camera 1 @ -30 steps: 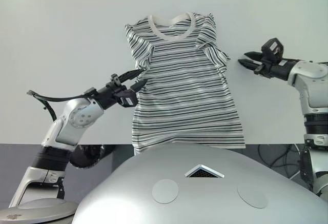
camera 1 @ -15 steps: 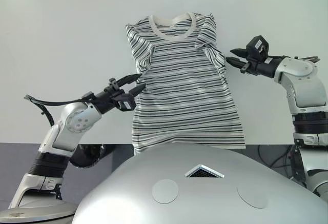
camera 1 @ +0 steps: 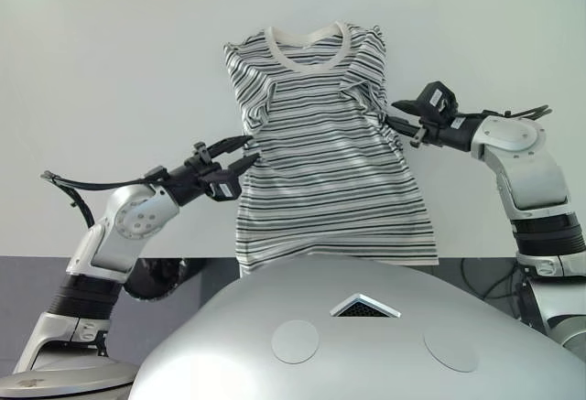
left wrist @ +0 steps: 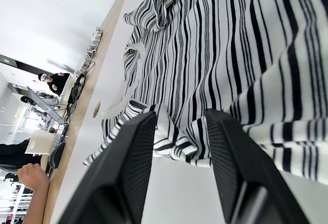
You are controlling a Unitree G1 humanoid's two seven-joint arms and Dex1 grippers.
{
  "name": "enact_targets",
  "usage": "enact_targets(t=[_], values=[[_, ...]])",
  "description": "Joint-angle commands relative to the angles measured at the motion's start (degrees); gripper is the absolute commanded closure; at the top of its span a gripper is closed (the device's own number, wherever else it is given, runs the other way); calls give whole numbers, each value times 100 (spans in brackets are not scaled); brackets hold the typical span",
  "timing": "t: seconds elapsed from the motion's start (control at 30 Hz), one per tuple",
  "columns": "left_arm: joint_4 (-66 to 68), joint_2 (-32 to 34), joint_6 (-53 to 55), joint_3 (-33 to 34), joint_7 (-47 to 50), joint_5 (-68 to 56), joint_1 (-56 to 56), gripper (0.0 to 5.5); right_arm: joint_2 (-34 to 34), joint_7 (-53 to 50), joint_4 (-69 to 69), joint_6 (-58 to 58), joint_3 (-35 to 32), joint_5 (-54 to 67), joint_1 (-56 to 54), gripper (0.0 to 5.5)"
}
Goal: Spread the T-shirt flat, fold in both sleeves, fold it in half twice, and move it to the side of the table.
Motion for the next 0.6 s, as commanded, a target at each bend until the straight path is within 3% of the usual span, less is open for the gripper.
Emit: enact_targets(t=[0.03, 0.2, 0.4, 0.6], values=[[-7, 104, -50, 57, -60, -8, -27, 369, -86, -88, -394, -121, 124, -177, 209, 393], [-152, 205, -537, 486, 354, 277, -108, 369, -434, -155, -548, -537, -454, -197, 504, 393], [33, 908, -1125, 1421, 341, 64, 642, 369, -1324, 448, 62, -2011, -2330, 184, 1755, 393], [283, 1165, -2779, 1864, 1278, 2163, 1226, 369, -1939, 1030, -289, -3568, -3253, -382, 3336, 393]])
